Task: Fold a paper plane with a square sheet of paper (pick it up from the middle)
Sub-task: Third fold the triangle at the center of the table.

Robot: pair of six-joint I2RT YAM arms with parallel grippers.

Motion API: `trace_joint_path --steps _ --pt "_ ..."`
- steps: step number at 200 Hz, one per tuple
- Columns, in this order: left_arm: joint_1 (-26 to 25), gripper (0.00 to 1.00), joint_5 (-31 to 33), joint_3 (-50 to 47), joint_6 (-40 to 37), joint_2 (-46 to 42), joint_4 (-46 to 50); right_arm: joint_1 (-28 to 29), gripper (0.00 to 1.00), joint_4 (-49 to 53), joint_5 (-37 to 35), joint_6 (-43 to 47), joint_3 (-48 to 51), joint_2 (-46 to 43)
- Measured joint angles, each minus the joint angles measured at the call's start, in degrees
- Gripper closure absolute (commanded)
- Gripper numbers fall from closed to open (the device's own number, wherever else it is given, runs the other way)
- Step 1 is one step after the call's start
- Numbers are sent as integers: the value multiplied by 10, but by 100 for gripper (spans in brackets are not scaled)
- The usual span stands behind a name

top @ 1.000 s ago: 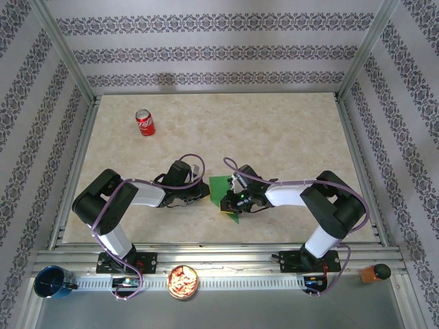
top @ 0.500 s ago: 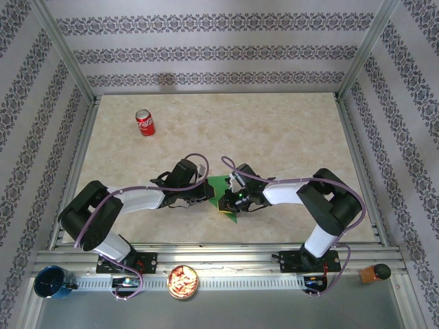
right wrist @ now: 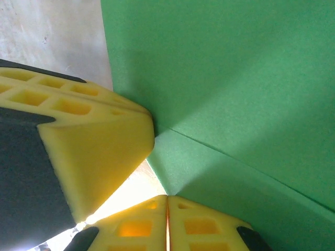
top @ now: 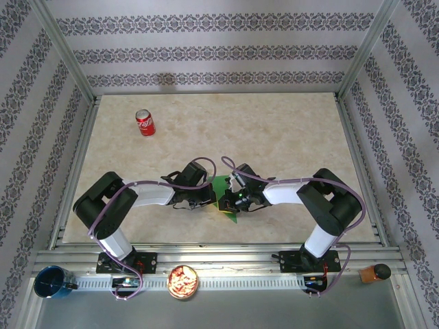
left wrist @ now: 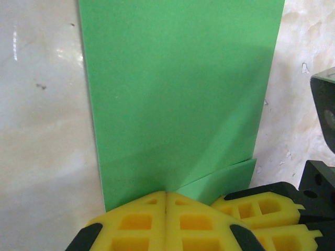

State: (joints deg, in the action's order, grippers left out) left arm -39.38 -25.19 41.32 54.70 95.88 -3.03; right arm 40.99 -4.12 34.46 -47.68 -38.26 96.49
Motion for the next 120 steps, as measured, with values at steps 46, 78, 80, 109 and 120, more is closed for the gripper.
trace_joint_path --steps 46,78,80,109,120 --pt "0 100 -8 -25 15 6 -64 -2 86 -2 -6 0 16 -17" --pt "0 100 -16 -32 23 14 -96 -7 84 -5 -6 0 39 -38" --pt "0 100 -16 -32 24 14 -97 -7 84 -5 -7 0 41 -40" --pt "0 100 -18 -36 26 17 -109 -10 84 -7 -8 3 69 -66" --pt "0 100 -18 -37 26 17 -112 -12 84 -7 -7 5 83 -79"
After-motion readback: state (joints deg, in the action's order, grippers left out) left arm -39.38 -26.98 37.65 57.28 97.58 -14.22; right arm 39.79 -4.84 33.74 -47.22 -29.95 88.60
